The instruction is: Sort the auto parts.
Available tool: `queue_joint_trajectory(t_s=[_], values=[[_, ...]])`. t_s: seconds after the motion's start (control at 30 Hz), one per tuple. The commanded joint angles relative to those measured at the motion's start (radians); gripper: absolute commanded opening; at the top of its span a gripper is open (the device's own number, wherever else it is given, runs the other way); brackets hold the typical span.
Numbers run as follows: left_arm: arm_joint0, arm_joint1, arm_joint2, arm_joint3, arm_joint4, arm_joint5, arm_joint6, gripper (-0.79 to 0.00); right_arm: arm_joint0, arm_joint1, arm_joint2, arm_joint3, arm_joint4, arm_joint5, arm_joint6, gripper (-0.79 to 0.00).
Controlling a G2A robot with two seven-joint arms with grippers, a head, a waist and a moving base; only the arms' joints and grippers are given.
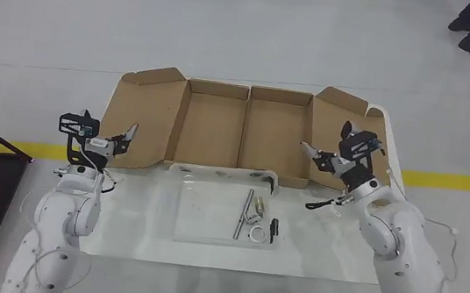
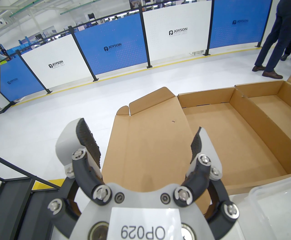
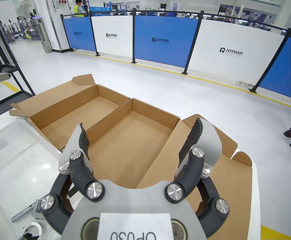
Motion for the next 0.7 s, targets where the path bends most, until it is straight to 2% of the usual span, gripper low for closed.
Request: queue_joint_trajectory(t_s=[0.0, 0.17, 0.33, 0.47, 0.67], values=[[0.0, 0.0, 0.0, 0.0, 0.0, 0.0, 0.0, 0.0, 0.003, 0.0, -0.013, -0.001, 0.087, -0.079, 0.014, 0.0], [0.0, 0.0, 0.0, 0.0, 0.0, 0.0, 0.0, 0.0, -0.006, 0.013, -0.025, -0.033, 0.222, -0.321, 0.134, 0.0], [0.0, 0.0, 0.0, 0.0, 0.0, 0.0, 0.0, 0.0, -0.004, 0.026, -0.061, -0.037, 0.305, -0.473, 0.282, 0.0], [0.0, 0.0, 0.0, 0.0, 0.0, 0.0, 0.0, 0.0, 0.017, 0.035, -0.104, -0.033, 0.357, -0.504, 0.415, 0.0], [0.0, 0.0, 0.0, 0.0, 0.0, 0.0, 0.0, 0.0, 0.091, 0.039, -0.206, -0.006, 0.408, -0.429, 0.635, 0.0]])
